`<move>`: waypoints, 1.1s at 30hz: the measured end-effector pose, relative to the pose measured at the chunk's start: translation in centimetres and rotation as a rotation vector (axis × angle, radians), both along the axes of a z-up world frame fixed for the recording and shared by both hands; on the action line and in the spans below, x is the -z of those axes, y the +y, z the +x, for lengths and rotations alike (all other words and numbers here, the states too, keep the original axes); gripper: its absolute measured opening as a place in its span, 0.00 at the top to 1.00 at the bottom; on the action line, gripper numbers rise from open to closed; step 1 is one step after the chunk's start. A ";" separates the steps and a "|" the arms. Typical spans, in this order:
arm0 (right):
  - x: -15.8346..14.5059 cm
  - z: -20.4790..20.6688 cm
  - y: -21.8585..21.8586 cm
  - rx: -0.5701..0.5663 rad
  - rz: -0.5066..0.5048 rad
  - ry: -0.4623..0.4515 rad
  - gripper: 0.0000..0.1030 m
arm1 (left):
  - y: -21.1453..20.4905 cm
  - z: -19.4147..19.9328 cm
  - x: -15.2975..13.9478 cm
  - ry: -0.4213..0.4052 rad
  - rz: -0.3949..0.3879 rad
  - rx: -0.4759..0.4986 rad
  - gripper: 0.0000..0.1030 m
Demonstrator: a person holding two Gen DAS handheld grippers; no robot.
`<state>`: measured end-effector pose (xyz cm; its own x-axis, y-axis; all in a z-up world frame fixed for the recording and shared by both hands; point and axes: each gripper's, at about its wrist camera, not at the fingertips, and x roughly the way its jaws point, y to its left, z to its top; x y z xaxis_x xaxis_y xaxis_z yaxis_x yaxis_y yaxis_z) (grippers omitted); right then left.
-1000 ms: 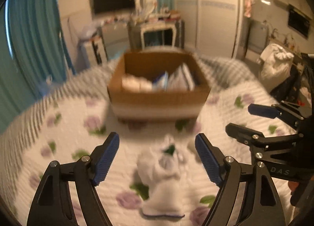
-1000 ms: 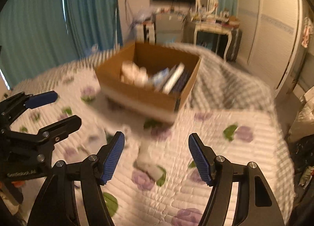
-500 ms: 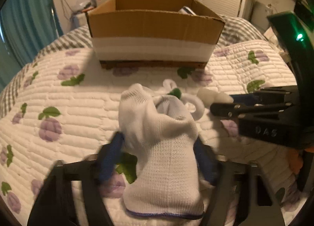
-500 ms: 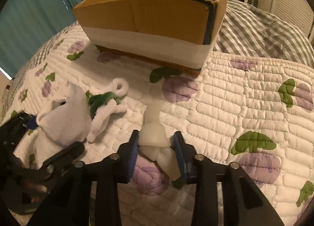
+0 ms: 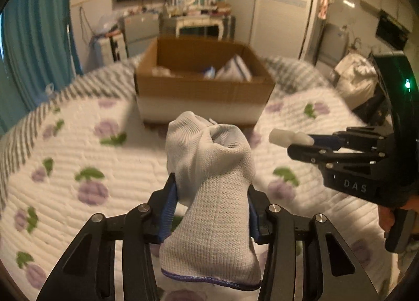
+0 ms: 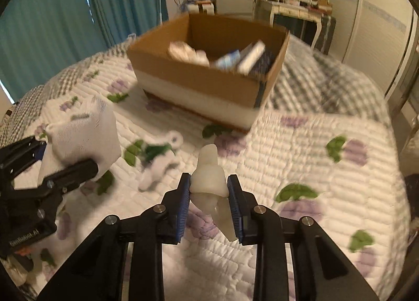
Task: Organize soft objects
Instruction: 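Carry the sock and white item over the box and open both tools inside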
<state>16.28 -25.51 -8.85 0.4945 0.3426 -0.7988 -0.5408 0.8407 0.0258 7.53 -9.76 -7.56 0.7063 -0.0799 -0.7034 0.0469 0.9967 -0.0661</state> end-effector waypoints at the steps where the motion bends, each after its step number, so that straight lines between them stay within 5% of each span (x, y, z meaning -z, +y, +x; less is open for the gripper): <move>1: -1.0 -0.2 0.2 -0.002 0.002 -0.021 0.73 | 0.1 0.0 -1.0 -0.019 0.005 0.005 0.57; 10: -11.9 1.0 1.8 0.010 0.105 -0.226 0.73 | 1.5 4.2 -10.6 -0.214 0.059 0.044 0.57; 16: -15.2 6.2 3.9 0.052 0.154 -0.297 0.73 | 1.8 11.8 -11.6 -0.241 0.137 0.060 0.57; 23: -11.1 14.8 5.8 0.134 0.193 -0.208 0.72 | 2.7 19.2 -5.5 -0.173 0.139 0.100 0.56; 27: -7.5 17.6 6.2 0.145 0.217 -0.143 0.72 | 2.6 21.5 -1.7 -0.116 0.211 0.124 0.55; 31: -5.2 18.6 7.2 0.138 0.205 -0.139 0.70 | 3.0 22.2 -0.6 -0.108 0.162 0.146 0.53; 32: -5.0 18.8 7.4 0.143 0.212 -0.143 0.70 | 2.9 22.4 -0.5 -0.112 0.159 0.143 0.51; 33: -4.8 18.8 7.3 0.146 0.214 -0.149 0.68 | 2.8 22.6 -0.4 -0.106 0.169 0.124 0.39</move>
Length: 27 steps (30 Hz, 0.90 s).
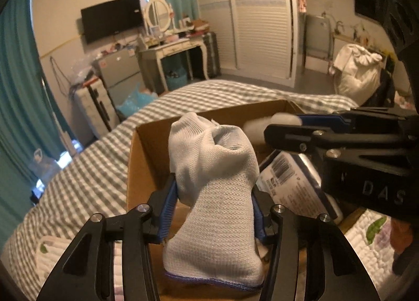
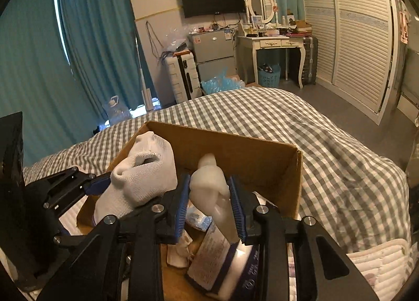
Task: Organize soft objects
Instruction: 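Carry the sock and white item over the box and open both tools inside, then move the right tool back to the white pipe-cleaner flower on the quilt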
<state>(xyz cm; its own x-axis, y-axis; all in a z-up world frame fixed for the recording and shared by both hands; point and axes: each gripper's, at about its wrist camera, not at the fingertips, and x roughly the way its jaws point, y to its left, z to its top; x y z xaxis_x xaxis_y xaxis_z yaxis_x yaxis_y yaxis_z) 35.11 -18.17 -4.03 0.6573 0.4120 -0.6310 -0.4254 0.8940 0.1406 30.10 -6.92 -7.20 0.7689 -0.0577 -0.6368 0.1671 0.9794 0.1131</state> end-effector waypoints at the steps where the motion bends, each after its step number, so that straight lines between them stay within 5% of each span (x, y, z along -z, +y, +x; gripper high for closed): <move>1: -0.1 -0.1 0.1 0.011 0.001 -0.016 0.58 | 0.0 0.1 0.1 0.000 0.011 -0.023 0.32; 3: -0.2 -0.6 0.1 0.028 0.004 -0.035 0.39 | 0.0 0.2 -0.1 -0.015 0.022 -0.066 0.28; 11: -4.6 -3.2 -1.4 0.084 0.000 -0.087 0.39 | 0.6 -3.1 -4.7 -0.059 -0.008 -0.073 0.28; 17: -12.2 -8.9 -2.8 0.115 -0.026 -0.184 0.37 | 1.7 -9.2 -12.6 -0.201 -0.026 -0.090 0.28; 22: -17.8 -14.5 -4.2 0.129 -0.002 -0.213 0.26 | 2.2 -16.7 -19.2 -0.346 -0.057 -0.065 0.28; 27: -20.9 -20.1 -5.0 0.127 0.000 -0.229 0.15 | 2.7 -23.2 -22.3 -0.460 -0.019 -0.072 0.11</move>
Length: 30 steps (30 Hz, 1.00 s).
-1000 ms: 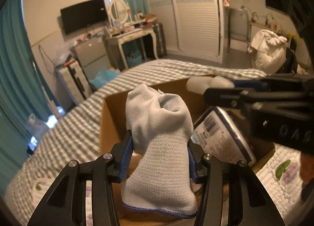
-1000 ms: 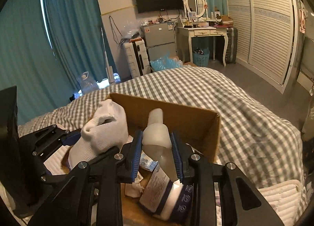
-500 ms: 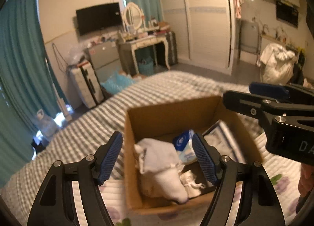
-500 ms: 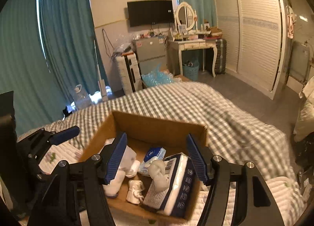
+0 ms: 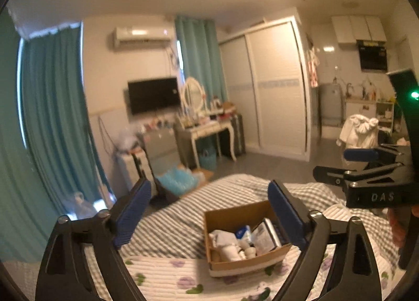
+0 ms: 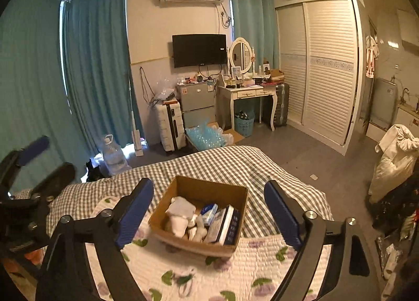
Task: Organize soft objects
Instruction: 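Move the right tool back to the white pipe-cleaner flower on the quilt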
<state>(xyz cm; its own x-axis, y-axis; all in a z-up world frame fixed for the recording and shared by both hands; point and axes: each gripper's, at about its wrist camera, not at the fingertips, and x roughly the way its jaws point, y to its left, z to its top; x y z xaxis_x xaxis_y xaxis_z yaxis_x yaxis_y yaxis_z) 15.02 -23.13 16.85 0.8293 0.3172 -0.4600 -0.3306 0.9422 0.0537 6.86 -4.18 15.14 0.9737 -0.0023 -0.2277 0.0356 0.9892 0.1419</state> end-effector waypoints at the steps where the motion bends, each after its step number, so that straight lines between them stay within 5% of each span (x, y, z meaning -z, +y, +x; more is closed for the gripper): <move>1: -0.2 -1.0 -0.2 -0.004 0.008 0.000 0.14 | 0.1 -0.9 -0.1 -0.006 0.010 -0.005 0.11; 6: 0.2 -4.4 -0.4 -0.008 0.035 0.000 0.05 | 1.2 -4.0 1.4 -0.017 -0.003 -0.032 0.10; 12: 4.3 -7.1 2.2 -0.008 -0.044 -0.042 0.00 | 3.0 -3.0 5.6 0.061 -0.059 -0.043 0.10; 18: 12.0 -5.5 4.6 -0.021 -0.085 0.021 0.00 | 6.0 0.3 12.4 0.197 -0.198 -0.090 0.11; 30: 28.3 1.6 7.4 -0.026 -0.123 0.251 0.01 | 6.7 5.2 24.7 0.416 -0.127 -0.119 0.11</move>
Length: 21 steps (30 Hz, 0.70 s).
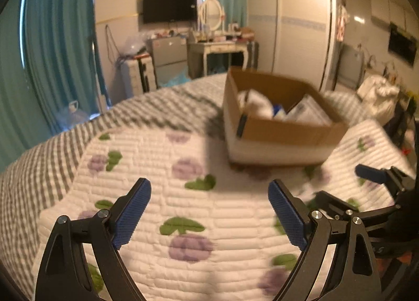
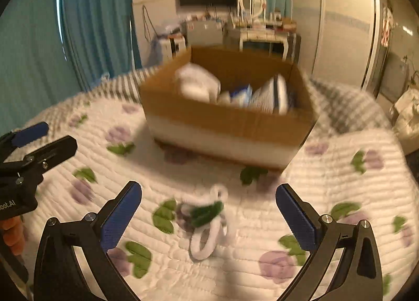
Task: Organize soft objects
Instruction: 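Move the right tool back to the white pipe-cleaner flower on the quilt, then close the right tool on the white-and-green pipe-cleaner flower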
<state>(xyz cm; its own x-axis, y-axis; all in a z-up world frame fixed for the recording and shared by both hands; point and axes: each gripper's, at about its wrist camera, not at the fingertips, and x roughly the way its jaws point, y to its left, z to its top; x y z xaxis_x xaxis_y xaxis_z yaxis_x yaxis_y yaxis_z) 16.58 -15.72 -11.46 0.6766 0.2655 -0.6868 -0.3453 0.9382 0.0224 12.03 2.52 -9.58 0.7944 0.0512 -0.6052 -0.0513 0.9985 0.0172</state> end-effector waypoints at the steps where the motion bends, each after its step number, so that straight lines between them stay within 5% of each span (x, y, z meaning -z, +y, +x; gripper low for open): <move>1: 1.1 0.5 0.1 0.000 -0.002 0.028 0.03 | 0.0 0.3 0.8 0.016 0.021 0.000 0.11; 11: 5.3 2.8 -0.4 0.044 0.043 0.191 0.24 | -0.4 1.1 4.4 0.108 0.026 0.032 0.11; 14: 5.8 2.9 0.2 0.042 0.022 0.197 0.44 | -0.6 1.0 4.7 0.116 0.018 0.039 0.11; 21: 5.4 2.0 0.1 0.045 0.018 0.150 0.50 | 0.3 0.5 5.1 0.131 -0.018 0.022 0.11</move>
